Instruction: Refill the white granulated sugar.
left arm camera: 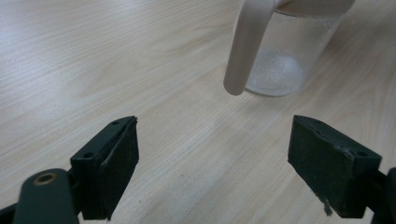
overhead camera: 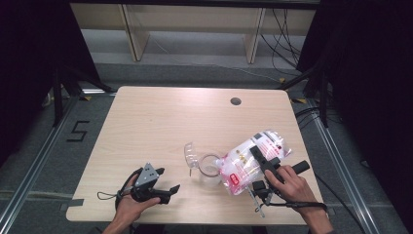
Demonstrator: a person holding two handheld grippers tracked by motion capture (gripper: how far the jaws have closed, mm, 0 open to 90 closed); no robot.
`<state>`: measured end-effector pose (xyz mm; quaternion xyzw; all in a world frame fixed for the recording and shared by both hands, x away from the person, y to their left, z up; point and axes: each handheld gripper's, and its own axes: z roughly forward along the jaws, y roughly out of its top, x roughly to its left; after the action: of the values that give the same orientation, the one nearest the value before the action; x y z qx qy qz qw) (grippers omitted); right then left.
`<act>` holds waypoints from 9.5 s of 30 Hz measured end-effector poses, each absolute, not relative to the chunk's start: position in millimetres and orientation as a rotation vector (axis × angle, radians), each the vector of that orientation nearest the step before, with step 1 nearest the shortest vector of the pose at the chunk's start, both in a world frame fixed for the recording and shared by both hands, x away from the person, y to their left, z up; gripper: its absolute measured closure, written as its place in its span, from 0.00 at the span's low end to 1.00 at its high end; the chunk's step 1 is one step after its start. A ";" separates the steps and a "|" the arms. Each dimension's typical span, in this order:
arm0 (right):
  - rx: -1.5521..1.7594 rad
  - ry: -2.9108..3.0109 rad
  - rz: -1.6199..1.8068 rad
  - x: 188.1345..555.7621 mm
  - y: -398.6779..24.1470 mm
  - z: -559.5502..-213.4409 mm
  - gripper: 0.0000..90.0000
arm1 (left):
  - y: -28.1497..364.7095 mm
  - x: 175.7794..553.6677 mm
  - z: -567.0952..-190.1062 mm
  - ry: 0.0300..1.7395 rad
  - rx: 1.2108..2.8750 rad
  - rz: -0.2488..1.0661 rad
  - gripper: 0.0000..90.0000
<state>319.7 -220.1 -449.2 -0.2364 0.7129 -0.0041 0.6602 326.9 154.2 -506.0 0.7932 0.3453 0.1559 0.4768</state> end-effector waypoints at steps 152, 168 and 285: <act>-0.656 1.588 -0.151 314.9 -210.4 -431.3 0.73 | 156.2 326.7 -504.3 0.841 1.932 0.384 0.18; -0.656 1.593 -0.157 314.7 -209.5 -429.6 0.73 | 156.3 326.7 -503.9 0.842 1.933 0.386 0.18; -0.646 1.612 -0.124 316.4 -213.5 -429.0 0.80 | 157.5 326.6 -503.5 0.841 1.937 0.388 0.18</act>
<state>316.4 -213.5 -429.0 -0.2836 0.7079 -0.0543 0.6446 326.6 157.5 -503.5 0.7928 0.3442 0.1590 0.4772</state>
